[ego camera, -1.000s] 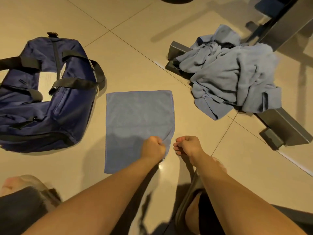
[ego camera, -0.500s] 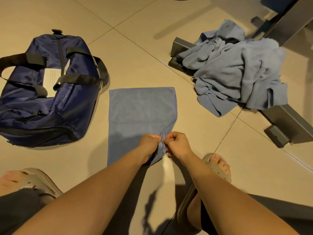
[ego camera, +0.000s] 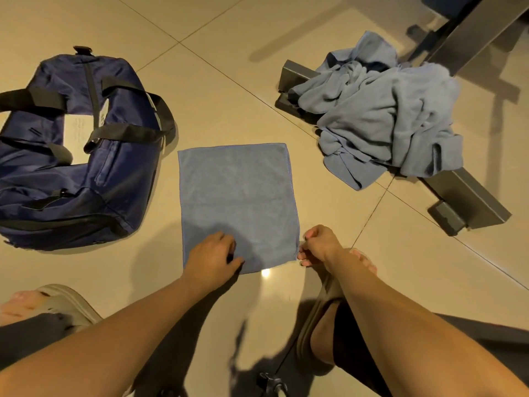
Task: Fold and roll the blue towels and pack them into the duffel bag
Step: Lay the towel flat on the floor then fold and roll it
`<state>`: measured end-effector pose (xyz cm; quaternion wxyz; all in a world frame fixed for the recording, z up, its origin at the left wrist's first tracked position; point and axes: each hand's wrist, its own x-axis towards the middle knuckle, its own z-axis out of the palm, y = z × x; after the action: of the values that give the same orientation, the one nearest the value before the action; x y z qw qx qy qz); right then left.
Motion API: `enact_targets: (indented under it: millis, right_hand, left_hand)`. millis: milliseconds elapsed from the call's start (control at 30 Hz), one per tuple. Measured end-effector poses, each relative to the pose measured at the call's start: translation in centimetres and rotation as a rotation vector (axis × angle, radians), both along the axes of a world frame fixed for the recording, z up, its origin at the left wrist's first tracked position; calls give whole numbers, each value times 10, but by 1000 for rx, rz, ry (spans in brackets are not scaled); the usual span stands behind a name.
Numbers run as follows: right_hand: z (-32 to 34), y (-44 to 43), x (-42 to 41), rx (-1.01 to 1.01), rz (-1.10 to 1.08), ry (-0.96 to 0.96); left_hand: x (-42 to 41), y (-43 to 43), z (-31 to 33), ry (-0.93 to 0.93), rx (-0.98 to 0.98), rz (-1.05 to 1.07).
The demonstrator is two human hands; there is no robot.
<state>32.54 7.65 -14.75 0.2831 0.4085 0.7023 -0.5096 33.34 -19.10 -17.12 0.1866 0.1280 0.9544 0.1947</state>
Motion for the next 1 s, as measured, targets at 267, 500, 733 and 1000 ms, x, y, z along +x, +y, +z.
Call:
enact_targets:
  millis: [267,500,733,1000]
  right_hand:
    - [1,-9,25,-93,-4,-2]
    - [2,-34,33,-189,-75,44]
    - [3,-36,31,-95,-155,80]
    - [12,-8,31,-89,-233,38]
  left_hand:
    - [23,-52,-15,91,-89,-236]
    - [26,-53,-13,88,-45,-217]
    - [25,-58,-10,65,-41,-242]
    - [22,-63,-15,38,-67,-252]
